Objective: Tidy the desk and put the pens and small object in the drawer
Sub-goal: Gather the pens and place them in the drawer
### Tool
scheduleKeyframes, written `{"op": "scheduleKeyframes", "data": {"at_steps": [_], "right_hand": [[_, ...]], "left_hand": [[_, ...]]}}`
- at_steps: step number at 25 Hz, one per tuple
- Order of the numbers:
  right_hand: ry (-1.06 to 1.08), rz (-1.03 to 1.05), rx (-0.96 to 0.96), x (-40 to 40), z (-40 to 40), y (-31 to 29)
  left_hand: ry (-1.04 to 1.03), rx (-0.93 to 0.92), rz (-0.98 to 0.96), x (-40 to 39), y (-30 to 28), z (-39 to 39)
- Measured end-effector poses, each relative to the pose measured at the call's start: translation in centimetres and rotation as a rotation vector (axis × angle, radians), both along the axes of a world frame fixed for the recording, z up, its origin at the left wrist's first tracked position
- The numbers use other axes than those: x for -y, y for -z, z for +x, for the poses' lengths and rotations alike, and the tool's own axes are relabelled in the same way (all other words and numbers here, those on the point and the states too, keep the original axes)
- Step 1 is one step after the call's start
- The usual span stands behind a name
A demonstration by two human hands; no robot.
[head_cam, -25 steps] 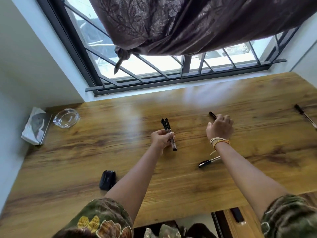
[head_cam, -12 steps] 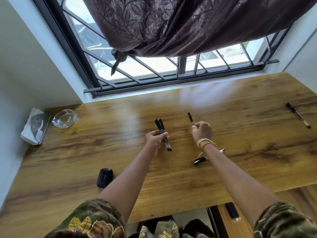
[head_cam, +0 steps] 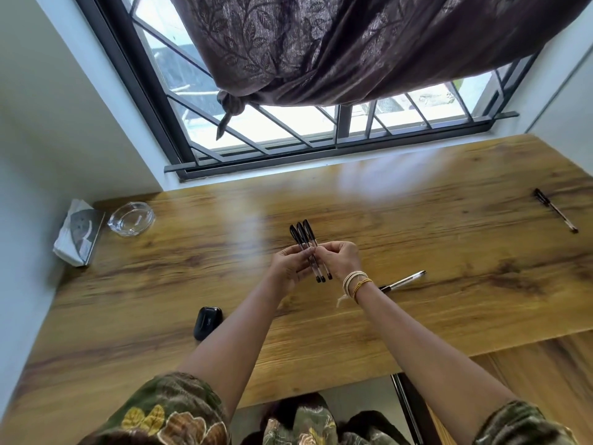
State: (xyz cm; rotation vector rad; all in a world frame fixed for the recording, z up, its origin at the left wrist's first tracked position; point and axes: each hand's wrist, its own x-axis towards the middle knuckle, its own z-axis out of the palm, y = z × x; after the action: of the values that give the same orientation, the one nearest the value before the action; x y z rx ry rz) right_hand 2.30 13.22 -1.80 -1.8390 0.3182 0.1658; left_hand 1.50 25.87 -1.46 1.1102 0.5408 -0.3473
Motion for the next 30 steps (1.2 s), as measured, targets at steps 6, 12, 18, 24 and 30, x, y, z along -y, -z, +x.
{"op": "scheduleKeyframes", "data": {"at_steps": [6,12,18,24,30], "right_hand": [[-0.015,-0.063,0.061,-0.2,-0.9,-0.4],[-0.044,-0.141,0.108,0.2,-2.0,-0.7],[-0.118,-0.299,0.106,2.7,-2.4,-1.2],[-0.225,-0.538,-0.068,9.4,-2.0,-2.3],[-0.425,-0.911,-0.109,13.3,-3.4,-2.0]], "left_hand": [[0.022,-0.015,0.004,0.2,0.1,-0.5],[0.01,0.01,0.029,0.6,0.3,-1.2],[-0.022,-0.01,0.062,1.7,0.4,-1.5],[0.0,-0.037,0.016,4.4,0.7,-2.3],[-0.002,-0.062,0.035,6.9,0.6,-3.7]]}}
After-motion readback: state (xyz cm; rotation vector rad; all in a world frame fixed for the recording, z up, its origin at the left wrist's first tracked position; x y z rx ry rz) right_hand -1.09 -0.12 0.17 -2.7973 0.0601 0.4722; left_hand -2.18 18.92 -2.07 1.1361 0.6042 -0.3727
